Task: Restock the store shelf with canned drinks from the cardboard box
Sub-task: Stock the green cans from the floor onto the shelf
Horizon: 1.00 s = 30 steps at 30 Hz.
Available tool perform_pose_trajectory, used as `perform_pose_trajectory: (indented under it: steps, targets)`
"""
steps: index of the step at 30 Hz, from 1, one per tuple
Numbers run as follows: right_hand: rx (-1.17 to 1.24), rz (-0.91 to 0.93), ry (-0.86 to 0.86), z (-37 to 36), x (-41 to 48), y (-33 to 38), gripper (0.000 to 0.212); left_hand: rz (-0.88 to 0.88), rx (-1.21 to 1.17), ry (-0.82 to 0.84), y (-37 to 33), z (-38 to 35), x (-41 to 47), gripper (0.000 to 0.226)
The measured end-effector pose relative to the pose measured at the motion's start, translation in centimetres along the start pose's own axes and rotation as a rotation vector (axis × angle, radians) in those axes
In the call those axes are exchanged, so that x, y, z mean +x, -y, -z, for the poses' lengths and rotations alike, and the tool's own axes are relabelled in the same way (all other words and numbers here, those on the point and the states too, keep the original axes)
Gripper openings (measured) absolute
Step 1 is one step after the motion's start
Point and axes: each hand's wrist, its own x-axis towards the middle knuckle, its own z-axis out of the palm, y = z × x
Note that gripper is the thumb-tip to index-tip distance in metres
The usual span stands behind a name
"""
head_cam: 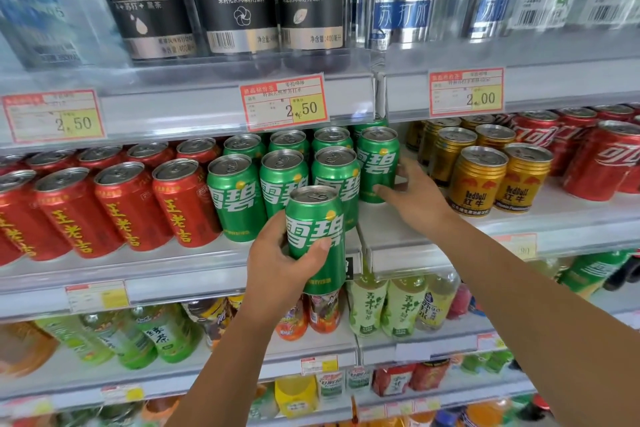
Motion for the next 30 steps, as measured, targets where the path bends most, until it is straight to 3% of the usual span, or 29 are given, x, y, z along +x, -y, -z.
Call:
perform_pose_trajectory:
  steps: [11, 18, 26, 30]
  targets:
    - [-0.261, -0.059, 0.109, -0.5, 0.8, -0.3, 0.058, 0.041, -0.003, 0.018, -0.3, 0.2, -0.1, 0.028]
    - [0.041, -0.124, 0.014, 0.4, 0.9, 0.9, 0.097, 0.049, 0.069, 0.031, -0.6, 0.3, 0.0, 0.027]
    - [0.049, -0.134, 0.053, -0.6, 2.2, -0.3, 0.078, 0.067, 0.056, 0.01, -0.8, 0.2, 0.0, 0.033]
    - [-0.072, -0.145, 0.047, -0.7, 3.2, -1.0, 0.077, 0.065, 0.052, -0.002, -0.7, 0.1, -0.2, 0.032]
